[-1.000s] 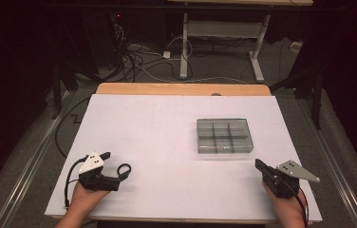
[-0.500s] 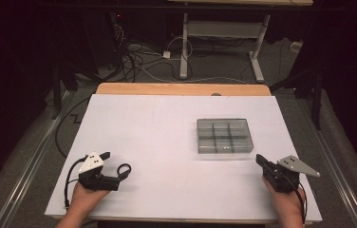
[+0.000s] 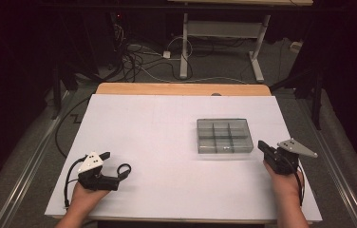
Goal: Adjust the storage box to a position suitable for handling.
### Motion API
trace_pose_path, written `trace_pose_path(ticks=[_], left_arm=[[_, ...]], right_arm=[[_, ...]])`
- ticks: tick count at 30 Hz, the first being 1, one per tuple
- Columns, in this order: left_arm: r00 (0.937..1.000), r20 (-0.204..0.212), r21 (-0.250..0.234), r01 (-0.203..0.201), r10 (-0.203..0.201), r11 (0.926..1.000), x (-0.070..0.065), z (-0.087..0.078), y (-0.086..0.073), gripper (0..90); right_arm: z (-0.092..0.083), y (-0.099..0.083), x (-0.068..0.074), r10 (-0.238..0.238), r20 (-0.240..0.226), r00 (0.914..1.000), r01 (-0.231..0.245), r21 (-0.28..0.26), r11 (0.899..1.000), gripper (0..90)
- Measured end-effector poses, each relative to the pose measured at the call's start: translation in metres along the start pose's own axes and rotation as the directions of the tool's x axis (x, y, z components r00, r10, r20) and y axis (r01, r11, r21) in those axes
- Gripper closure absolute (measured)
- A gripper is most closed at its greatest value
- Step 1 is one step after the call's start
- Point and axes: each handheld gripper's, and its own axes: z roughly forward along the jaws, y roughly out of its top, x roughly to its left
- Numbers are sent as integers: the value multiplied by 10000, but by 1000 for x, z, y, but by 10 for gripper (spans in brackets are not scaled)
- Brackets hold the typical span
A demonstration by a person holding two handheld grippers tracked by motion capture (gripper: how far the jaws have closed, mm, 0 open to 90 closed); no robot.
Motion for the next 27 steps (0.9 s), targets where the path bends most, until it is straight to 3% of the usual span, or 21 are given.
trace_pose_path(ticks=[16,27], left_arm=[[10000,-35,-51,-14,13,10000,0,0,0,0],[10000,-28,-97,-28,27,9999,-1,0,-1,0]], right_arm=[[49,22,-21,155,253,9996,-163,337,9993,900],[89,34,-36,705,193,9973,-715,595,9957,900]])
